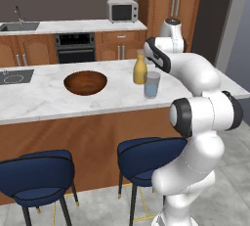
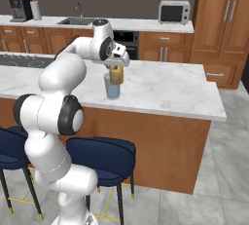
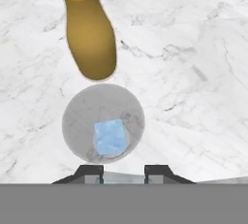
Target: There are two ice cubes in the ice bowl. Place both ice cubes in the glass cup.
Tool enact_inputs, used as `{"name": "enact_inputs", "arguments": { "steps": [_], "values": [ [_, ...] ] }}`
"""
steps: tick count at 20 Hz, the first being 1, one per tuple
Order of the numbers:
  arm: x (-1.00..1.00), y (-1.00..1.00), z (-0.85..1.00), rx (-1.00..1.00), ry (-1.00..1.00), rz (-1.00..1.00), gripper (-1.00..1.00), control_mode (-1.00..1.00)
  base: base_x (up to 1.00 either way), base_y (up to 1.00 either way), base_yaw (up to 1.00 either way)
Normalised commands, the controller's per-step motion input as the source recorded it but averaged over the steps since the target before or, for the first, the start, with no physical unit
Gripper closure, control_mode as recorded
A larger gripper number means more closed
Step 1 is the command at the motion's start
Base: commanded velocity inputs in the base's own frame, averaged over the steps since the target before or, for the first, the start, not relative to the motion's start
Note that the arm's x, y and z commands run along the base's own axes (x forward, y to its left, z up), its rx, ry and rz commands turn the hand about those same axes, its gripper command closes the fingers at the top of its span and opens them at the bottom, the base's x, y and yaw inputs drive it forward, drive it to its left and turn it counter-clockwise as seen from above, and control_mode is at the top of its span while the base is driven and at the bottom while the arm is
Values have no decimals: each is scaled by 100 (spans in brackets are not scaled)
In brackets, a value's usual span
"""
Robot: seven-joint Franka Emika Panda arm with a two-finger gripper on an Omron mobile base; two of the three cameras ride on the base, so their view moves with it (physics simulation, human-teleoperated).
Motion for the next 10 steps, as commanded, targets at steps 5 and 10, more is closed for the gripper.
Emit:
{"name": "enact_inputs", "arguments": {
  "steps": [5,10],
  "values": [
    [3,14,-8,0,1,0,100,-100,0,0,0],
    [0,0,-14,0,5,0,100,-100,0,0,0]
  ]
}}
